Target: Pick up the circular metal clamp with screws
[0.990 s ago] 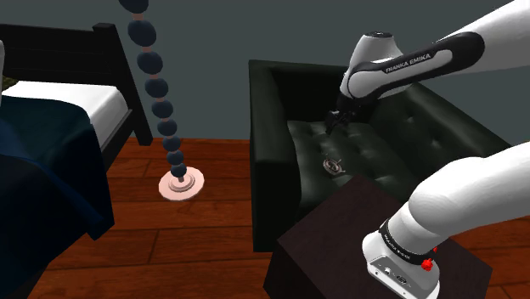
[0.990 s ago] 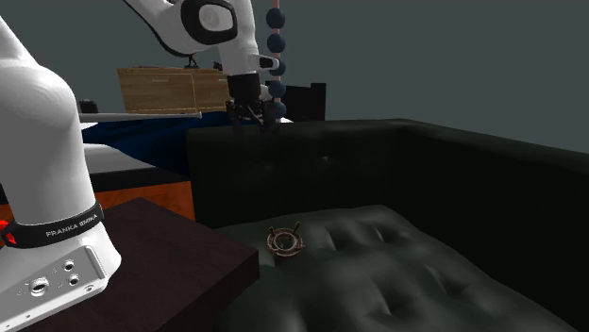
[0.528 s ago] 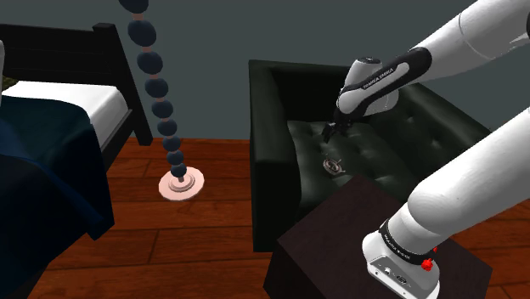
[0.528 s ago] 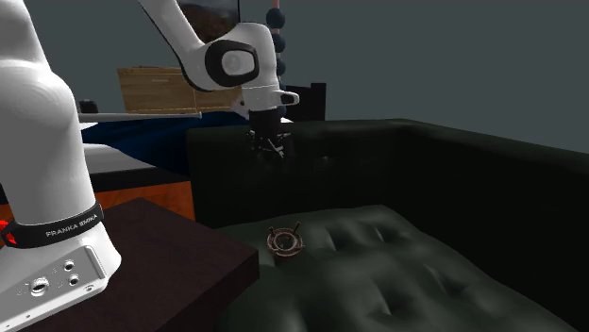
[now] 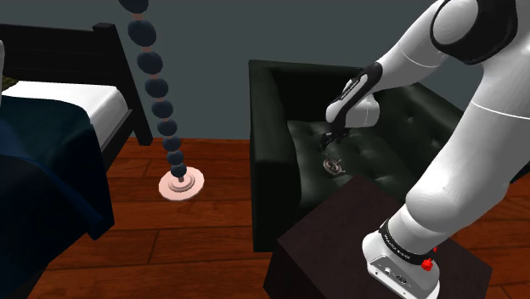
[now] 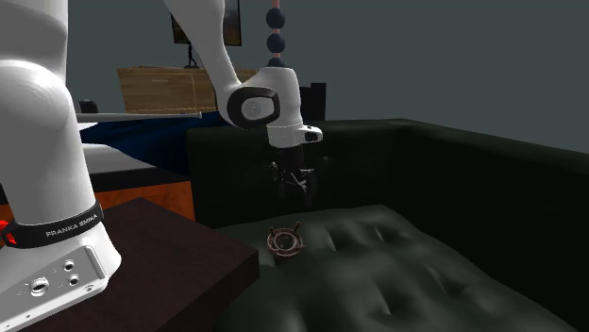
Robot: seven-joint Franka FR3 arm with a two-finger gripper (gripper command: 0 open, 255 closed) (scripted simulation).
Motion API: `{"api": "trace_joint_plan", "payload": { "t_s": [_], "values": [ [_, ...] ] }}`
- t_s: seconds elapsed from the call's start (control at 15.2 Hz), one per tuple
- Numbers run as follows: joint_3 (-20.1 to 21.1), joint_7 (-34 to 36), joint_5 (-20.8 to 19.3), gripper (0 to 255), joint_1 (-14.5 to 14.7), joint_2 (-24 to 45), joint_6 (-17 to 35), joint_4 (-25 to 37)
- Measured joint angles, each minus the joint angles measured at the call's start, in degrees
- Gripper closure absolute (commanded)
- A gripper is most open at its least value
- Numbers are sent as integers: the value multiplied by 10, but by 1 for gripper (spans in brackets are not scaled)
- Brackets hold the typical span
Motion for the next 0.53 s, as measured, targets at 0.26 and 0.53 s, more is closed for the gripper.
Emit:
{"api": "trace_joint_plan", "payload": {
  "t_s": [0.26, 0.53],
  "values": [
    [26, -32, 38, 0, -26, 52, 31, 21],
    [50, -48, 59, 0, -45, 92, 62, 31]
  ]
}}
